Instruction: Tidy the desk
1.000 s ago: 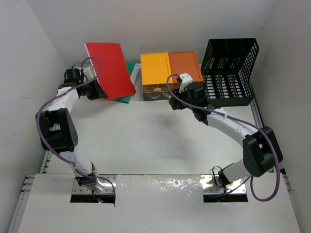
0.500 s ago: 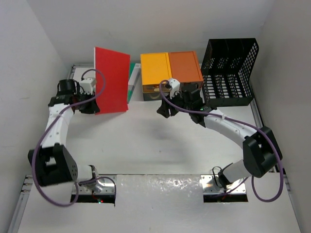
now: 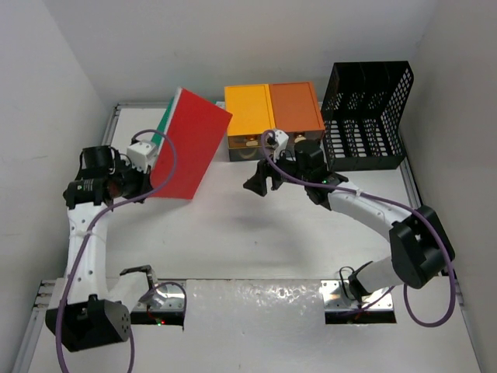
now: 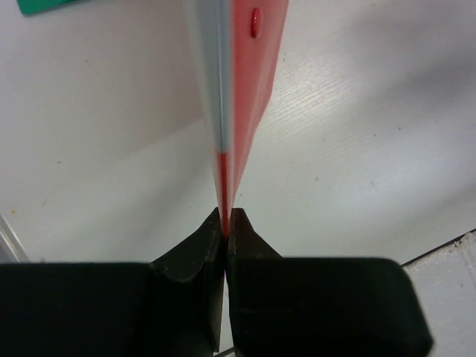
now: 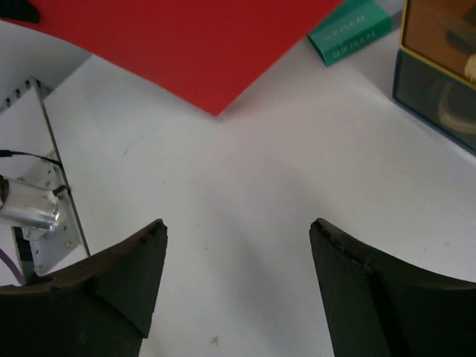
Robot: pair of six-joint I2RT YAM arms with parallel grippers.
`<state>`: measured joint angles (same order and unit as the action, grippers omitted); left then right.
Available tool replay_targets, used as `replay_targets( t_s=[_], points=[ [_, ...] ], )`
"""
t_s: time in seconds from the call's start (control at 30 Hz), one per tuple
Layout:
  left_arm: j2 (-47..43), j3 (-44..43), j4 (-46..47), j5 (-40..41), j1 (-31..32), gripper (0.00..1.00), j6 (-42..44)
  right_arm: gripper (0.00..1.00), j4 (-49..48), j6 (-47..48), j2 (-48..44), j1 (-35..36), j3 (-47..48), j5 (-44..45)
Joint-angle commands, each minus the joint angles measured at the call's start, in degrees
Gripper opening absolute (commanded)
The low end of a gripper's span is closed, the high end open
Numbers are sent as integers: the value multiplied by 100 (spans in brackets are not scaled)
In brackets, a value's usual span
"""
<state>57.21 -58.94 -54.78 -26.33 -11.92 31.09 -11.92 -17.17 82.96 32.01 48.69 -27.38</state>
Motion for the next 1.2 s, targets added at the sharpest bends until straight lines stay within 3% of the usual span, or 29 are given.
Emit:
replay_targets(
  t_s=[0.0,0.13,0.33,0.4,0.53,0.57,0.6,0.67,0.7,0.9,1.0,1.17],
  points=[
    [-333,-452,-111,-110,23,0,309,77,-1064,-497,-175,-11,-34,-391],
    [-509,-811,-549,-249,23,0,870,82,-2312,-1235,115,-10,61,-672],
    [-747,-1497,-979,-514,32,0,1108,84,-3087,-1825,581,16,589,-786],
    [-624,-1551,-1226,-514,23,0,1267,84,-2948,-1546,529,16,633,-901],
    [-737,-1226,-1307,-400,23,0,1644,81,-1311,165,99,112,844,-954],
    [-772,-1112,-1307,-408,32,0,1750,81,-886,1240,2,243,1036,-928],
    [-860,-1076,-1342,-417,32,0,1986,81,-12,1782,-147,305,1168,-858],
    [-931,-1058,-1386,-478,23,0,2207,82,828,3334,-262,472,1580,-848],
    [-983,-1067,-1455,-513,23,0,2417,85,1371,3665,-358,499,1704,-831],
    [-940,-1164,-1781,-892,23,0,2954,98,1859,5116,-456,727,1995,-1068],
    [-966,-1067,-1930,-953,23,0,3358,99,2885,5715,130,1017,2591,-832],
    [-1001,-953,-1983,-1006,23,0,3746,99,3495,6058,809,1501,3568,-296]
  ],
)
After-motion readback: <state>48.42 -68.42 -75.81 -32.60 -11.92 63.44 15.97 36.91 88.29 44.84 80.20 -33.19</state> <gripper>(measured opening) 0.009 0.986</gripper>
